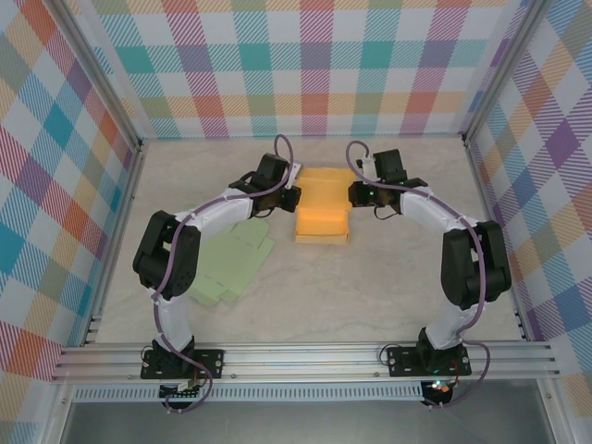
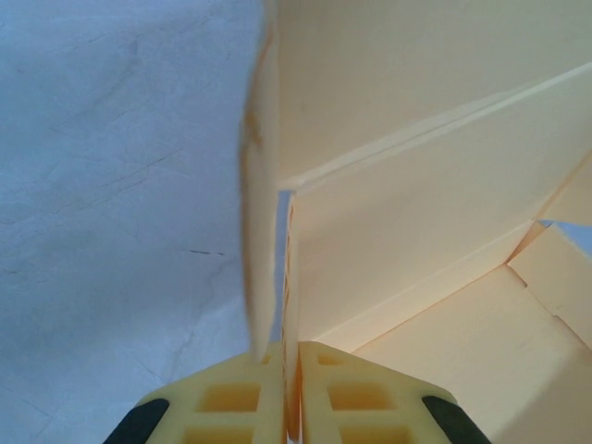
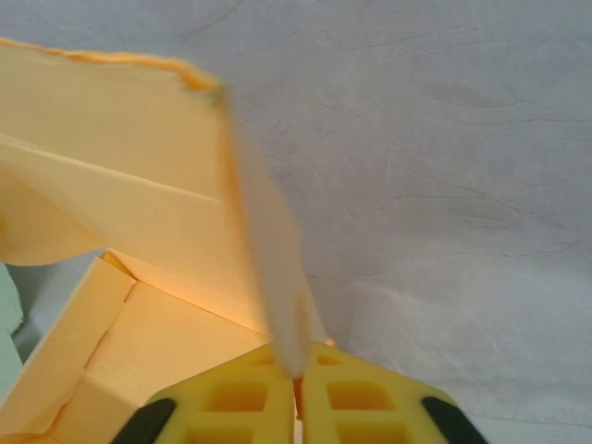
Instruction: Fold the paper box
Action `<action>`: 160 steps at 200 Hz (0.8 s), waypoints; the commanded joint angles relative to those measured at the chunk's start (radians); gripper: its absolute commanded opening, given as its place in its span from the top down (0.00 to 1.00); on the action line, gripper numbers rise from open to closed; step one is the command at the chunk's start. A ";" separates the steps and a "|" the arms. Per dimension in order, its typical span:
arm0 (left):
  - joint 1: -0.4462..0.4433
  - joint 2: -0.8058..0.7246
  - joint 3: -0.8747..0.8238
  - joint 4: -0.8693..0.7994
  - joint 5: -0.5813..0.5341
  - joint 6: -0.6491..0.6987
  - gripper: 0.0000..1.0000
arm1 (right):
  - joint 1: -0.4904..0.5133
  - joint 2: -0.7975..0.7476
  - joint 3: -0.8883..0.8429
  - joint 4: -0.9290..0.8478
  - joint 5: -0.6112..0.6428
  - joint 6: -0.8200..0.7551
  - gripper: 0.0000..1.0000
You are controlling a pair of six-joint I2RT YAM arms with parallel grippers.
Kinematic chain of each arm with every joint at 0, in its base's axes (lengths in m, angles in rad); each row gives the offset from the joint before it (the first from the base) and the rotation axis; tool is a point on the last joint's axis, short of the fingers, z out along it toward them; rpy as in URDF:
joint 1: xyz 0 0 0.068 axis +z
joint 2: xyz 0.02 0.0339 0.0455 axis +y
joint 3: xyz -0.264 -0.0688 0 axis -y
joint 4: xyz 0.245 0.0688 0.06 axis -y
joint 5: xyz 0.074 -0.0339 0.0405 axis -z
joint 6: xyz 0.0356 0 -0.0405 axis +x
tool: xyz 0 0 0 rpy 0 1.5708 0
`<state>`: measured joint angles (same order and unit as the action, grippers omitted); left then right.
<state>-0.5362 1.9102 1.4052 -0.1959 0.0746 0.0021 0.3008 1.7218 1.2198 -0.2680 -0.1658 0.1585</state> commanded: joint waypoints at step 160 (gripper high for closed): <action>-0.094 0.121 0.185 0.128 -0.361 -0.479 0.87 | 0.132 0.068 0.086 0.226 0.334 0.073 1.00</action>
<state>-0.6083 2.0129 1.6012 -0.1425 -0.2520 -0.3920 0.3927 1.7695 1.3239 -0.1299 0.1616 0.2100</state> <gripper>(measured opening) 0.133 0.062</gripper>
